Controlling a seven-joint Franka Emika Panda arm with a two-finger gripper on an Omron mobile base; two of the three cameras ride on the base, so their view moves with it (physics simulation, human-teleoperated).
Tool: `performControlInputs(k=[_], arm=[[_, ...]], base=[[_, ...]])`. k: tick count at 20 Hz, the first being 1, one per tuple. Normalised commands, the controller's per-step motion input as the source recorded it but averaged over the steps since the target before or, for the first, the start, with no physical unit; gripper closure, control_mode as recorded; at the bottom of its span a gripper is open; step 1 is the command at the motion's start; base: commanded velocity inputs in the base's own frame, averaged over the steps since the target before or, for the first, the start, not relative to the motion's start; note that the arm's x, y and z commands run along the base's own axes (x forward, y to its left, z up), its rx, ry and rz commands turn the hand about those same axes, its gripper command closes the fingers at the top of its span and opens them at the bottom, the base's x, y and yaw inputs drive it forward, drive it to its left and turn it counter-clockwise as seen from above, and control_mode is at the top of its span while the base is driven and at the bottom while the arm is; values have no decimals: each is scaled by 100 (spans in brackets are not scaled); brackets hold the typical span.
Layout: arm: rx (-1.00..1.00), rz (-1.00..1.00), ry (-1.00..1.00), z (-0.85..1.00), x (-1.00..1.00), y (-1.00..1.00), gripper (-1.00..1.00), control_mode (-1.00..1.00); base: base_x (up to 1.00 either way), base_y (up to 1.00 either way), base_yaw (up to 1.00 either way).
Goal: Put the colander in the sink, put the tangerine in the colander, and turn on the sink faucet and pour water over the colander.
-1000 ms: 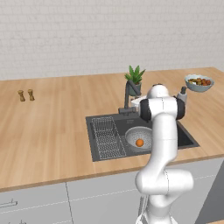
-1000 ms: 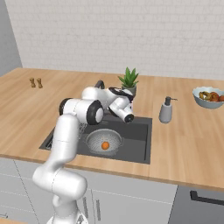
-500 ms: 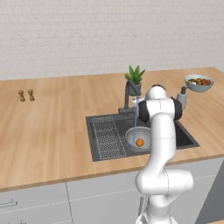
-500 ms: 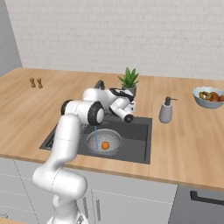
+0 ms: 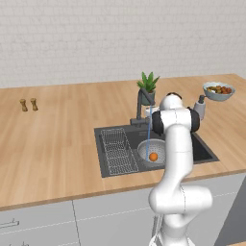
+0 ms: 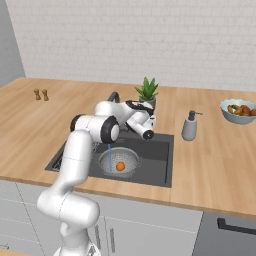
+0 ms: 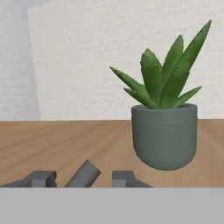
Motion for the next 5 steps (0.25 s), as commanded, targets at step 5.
performControlInputs(k=[5], arm=[[-3, -10, 1, -3, -25, -25, 100, -100]], base=[[0, 0, 0]])
